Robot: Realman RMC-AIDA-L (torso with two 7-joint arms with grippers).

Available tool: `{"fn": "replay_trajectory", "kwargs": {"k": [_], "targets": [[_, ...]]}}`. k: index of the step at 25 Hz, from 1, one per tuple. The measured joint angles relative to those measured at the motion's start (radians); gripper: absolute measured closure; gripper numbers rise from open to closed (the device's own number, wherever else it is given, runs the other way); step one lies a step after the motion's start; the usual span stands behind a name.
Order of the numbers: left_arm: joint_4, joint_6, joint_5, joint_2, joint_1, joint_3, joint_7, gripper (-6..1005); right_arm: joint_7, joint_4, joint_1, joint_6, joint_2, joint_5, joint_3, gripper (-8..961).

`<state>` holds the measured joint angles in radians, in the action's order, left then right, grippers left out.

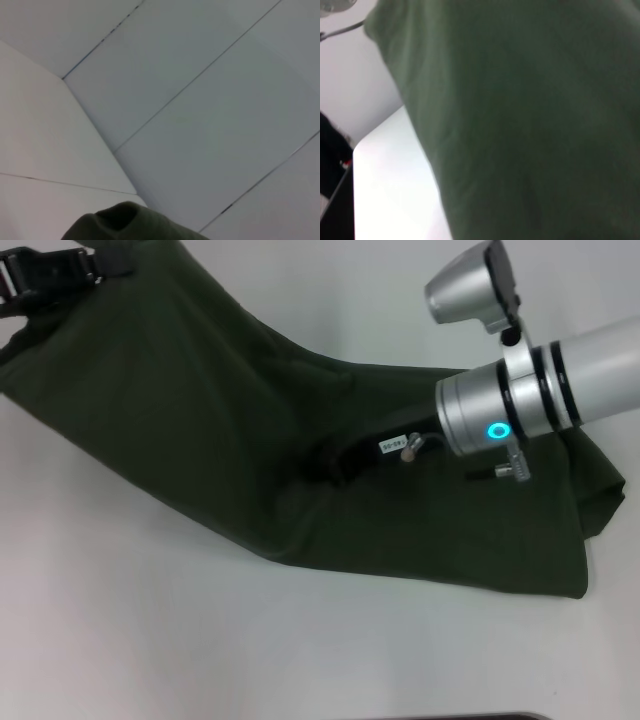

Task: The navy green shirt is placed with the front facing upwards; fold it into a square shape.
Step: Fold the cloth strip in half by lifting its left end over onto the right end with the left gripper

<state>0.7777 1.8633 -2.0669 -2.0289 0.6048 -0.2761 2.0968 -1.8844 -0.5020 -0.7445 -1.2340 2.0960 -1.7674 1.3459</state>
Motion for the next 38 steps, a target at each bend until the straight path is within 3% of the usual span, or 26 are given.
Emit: {"fn": "replay_trajectory", "kwargs": {"k": [6, 13, 24, 38], "targets": [[-0.049, -0.016, 0.009, -0.022, 0.046, -0.006, -0.004, 981, 0.007, -0.001, 0.031, 0.003, -0.007, 0.0, -0.057, 912], [-0.074, -0.026, 0.009, -0.067, 0.094, -0.012, -0.01, 981, 0.008, -0.001, 0.05, 0.003, -0.009, -0.001, -0.074, 913], [-0.084, -0.063, 0.077, -0.127, 0.106, -0.073, -0.012, 981, 0.046, -0.014, 0.098, -0.012, -0.013, -0.001, -0.152, 913], [-0.22, -0.188, 0.202, -0.134, 0.141, -0.224, -0.059, 981, 0.088, -0.019, 0.156, -0.081, -0.036, -0.006, -0.268, 912]]}}
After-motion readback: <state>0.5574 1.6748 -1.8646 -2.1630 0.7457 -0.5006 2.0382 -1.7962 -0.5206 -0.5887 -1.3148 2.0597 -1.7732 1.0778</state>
